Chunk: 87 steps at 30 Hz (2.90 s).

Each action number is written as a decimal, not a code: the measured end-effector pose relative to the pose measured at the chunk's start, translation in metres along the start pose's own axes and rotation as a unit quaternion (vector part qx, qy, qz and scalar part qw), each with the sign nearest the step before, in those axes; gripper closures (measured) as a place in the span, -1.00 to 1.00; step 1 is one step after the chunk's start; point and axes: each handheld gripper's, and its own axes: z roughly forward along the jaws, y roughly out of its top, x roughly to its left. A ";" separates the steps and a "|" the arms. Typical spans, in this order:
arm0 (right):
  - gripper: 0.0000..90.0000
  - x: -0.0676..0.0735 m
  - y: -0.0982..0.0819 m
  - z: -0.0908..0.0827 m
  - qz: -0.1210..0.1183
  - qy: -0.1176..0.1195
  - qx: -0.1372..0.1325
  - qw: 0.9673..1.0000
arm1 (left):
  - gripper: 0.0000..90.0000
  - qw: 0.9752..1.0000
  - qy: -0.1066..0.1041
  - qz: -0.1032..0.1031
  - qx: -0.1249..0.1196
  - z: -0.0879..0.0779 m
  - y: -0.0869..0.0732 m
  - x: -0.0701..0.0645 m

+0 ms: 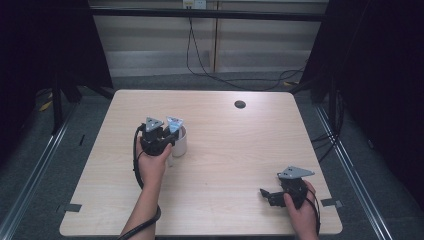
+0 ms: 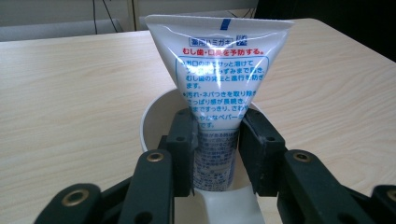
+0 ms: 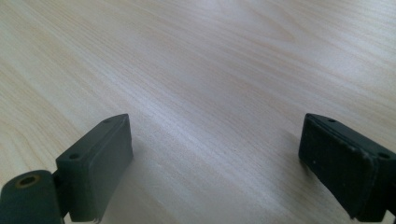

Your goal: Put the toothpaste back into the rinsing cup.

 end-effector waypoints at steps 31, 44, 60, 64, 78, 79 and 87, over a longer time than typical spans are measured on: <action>-0.80 0.000 0.000 0.000 0.000 0.000 0.000 1.000 | 0.21 1.000 0.011 -0.006 0.006 -0.007 0.007 -0.002; -0.80 0.000 0.000 0.000 0.000 0.001 0.000 1.000 | 0.09 1.000 0.007 -0.012 0.006 -0.011 0.009 -0.002; -0.80 0.000 0.000 0.000 -0.001 0.000 0.000 1.000 | -0.11 1.000 -0.001 -0.018 0.007 -0.014 0.007 0.000; -0.80 0.000 0.000 0.000 0.000 0.000 0.000 1.000 | -0.17 1.000 -0.001 -0.016 0.009 -0.015 0.006 0.002; -0.80 0.000 0.000 0.000 0.000 0.001 0.000 1.000 | -0.59 1.000 -0.005 -0.014 0.016 -0.018 0.006 0.005; -0.80 0.000 0.000 0.000 0.000 0.001 0.000 1.000 | -0.60 1.000 -0.004 -0.014 0.015 -0.018 0.006 0.005; -0.80 0.000 0.000 0.000 0.000 0.000 0.000 1.000 | -0.70 0.999 -0.015 -0.032 0.015 -0.023 0.005 0.008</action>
